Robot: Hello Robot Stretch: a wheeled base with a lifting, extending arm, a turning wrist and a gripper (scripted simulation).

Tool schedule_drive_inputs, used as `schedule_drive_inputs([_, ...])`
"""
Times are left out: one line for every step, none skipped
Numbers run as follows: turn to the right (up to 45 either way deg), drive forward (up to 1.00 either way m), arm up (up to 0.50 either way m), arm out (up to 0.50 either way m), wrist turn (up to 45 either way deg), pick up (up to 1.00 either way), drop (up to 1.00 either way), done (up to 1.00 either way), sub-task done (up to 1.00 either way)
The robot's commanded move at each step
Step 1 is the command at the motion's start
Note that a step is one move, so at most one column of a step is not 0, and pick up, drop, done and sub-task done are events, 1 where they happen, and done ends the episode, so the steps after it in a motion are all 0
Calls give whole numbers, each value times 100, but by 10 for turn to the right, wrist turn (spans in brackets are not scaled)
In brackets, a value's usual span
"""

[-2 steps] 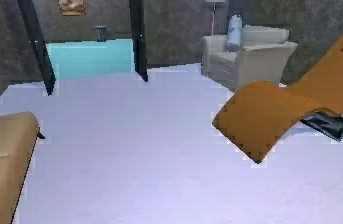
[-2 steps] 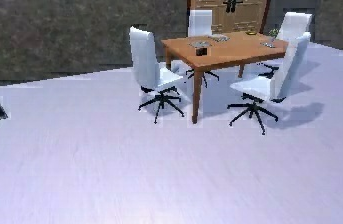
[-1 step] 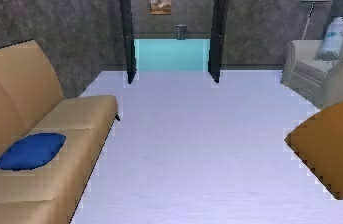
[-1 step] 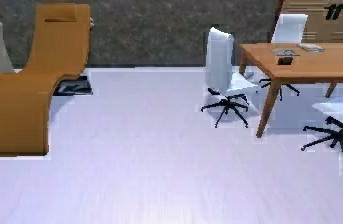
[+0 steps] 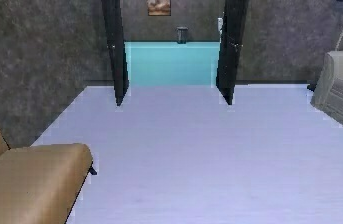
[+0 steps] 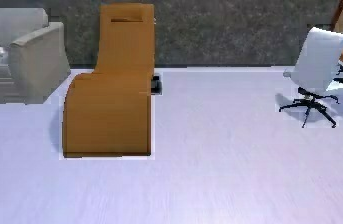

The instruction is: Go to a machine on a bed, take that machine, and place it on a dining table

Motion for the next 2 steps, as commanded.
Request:
schedule_drive_inputs([0,100,0,0,0,0,0,0,0])
schedule_drive_inputs([-30,0,0,0,0,0,0,0,0])
